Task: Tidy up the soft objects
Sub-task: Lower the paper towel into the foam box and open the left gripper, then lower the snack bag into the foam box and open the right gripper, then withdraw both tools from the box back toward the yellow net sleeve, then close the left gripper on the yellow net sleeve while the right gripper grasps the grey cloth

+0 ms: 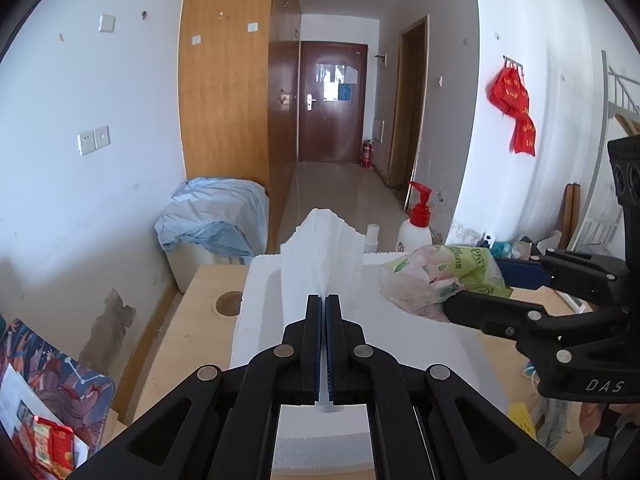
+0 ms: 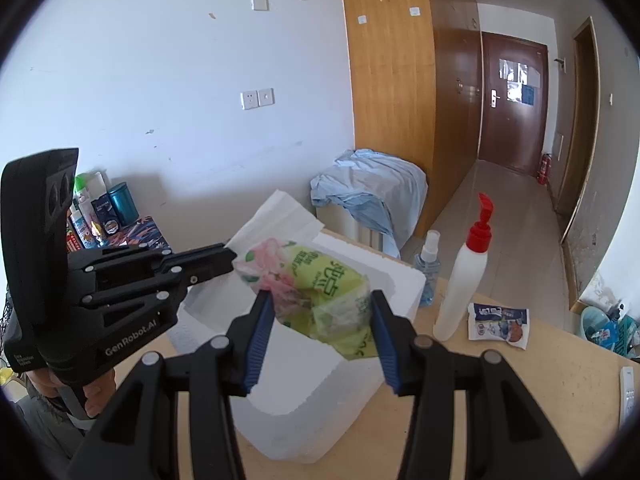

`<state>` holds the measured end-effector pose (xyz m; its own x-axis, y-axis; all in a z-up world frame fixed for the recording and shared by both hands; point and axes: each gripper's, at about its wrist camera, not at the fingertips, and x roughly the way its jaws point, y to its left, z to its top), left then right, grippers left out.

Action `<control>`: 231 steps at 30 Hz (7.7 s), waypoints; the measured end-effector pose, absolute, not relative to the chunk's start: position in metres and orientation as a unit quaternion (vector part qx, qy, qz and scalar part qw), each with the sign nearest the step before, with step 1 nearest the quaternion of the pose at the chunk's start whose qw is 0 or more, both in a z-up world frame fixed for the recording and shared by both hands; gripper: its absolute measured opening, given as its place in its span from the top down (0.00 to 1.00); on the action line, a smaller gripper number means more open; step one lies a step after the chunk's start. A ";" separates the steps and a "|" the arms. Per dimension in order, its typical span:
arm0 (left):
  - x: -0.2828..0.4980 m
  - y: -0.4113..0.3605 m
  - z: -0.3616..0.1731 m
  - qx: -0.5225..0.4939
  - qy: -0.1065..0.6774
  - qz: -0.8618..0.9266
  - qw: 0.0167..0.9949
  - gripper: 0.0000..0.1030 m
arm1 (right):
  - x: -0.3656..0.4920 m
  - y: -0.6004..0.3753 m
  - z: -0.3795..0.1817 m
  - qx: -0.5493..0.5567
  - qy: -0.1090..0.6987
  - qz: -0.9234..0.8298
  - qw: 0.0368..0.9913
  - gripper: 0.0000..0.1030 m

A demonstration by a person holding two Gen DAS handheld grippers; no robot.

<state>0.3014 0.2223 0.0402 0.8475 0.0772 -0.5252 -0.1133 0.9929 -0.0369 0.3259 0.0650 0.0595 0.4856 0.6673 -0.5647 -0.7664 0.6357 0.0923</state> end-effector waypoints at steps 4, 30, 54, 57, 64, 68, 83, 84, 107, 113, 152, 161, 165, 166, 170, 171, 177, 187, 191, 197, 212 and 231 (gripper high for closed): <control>0.301 0.222 0.041 -0.027 0.265 0.063 0.962 0.96 | 0.328 0.066 0.058 -0.085 0.290 0.418 0.857 0.49; 0.266 0.233 0.050 -0.015 0.227 0.116 0.967 0.17 | 0.337 0.090 0.047 -0.097 0.310 0.436 0.840 0.49; 0.242 0.237 0.052 -0.025 0.216 0.135 0.967 0.12 | 0.335 0.082 0.049 -0.092 0.306 0.426 0.846 0.05; 0.239 0.232 0.055 -0.025 0.215 0.130 0.968 0.09 | 0.331 0.074 0.053 -0.086 0.300 0.419 0.852 0.05; 0.222 0.219 0.060 -0.018 0.201 0.135 0.970 0.01 | 0.315 0.048 0.061 -0.078 0.284 0.405 0.866 0.00; 0.214 0.208 0.063 -0.013 0.196 0.136 0.971 0.00 | 0.302 0.035 0.068 -0.073 0.266 0.399 0.874 0.00; 0.168 0.174 0.085 -0.007 0.163 0.119 0.979 0.00 | 0.243 -0.011 0.092 -0.065 0.201 0.388 0.897 0.00; 0.165 0.171 0.086 -0.006 0.160 0.119 0.980 0.00 | 0.238 -0.014 0.094 -0.064 0.196 0.388 0.899 0.00; 0.074 0.122 0.070 -0.023 0.079 0.139 0.987 0.00 | 0.163 -0.092 0.083 -0.024 0.127 0.353 0.926 0.00; 0.067 0.120 0.056 -0.038 0.070 0.136 0.987 0.00 | 0.153 -0.109 0.066 -0.018 0.129 0.329 0.935 0.00; 0.129 0.062 0.024 -0.026 0.106 0.008 0.994 0.00 | 0.156 -0.187 0.036 0.016 0.177 0.206 0.962 0.00; 0.152 0.044 0.016 -0.017 0.128 -0.028 0.991 0.00 | 0.170 -0.195 0.026 0.013 0.202 0.185 0.962 0.00; 0.165 0.044 0.008 -0.015 0.146 -0.036 0.989 0.00 | 0.180 -0.193 0.019 0.010 0.218 0.187 0.958 0.00; 0.168 0.044 0.006 -0.015 0.151 -0.037 0.988 0.00 | 0.183 -0.191 0.017 0.008 0.221 0.188 0.957 0.00; 0.180 0.043 -0.004 -0.012 0.171 -0.048 0.984 0.00 | 0.193 -0.189 0.010 0.007 0.234 0.190 0.953 0.00; 0.183 0.043 -0.006 -0.012 0.176 -0.050 0.983 0.00 | 0.195 -0.189 0.008 0.008 0.237 0.190 0.953 0.00; 0.203 0.044 -0.028 -0.016 0.220 -0.063 0.973 0.00 | 0.210 -0.181 -0.003 0.000 0.260 0.197 0.945 0.00; 0.232 0.040 -0.065 -0.002 0.296 -0.075 0.952 0.00 | 0.239 -0.162 -0.027 -0.013 0.315 0.226 0.922 0.00; 0.241 0.042 -0.076 -0.011 0.322 -0.086 0.943 0.00 | 0.248 -0.159 -0.035 -0.015 0.330 0.230 0.915 0.00; 0.252 0.041 -0.086 -0.016 0.353 -0.092 0.931 0.04 | 0.258 -0.159 -0.041 -0.018 0.343 0.234 0.909 0.00; 0.267 0.032 -0.109 -0.014 0.416 -0.112 0.902 0.45 | 0.285 -0.142 -0.059 -0.031 0.387 0.282 0.877 0.00; 0.270 0.038 -0.115 -0.031 0.428 -0.124 0.895 0.91 | 0.301 -0.129 -0.080 -0.049 0.424 0.270 0.863 0.00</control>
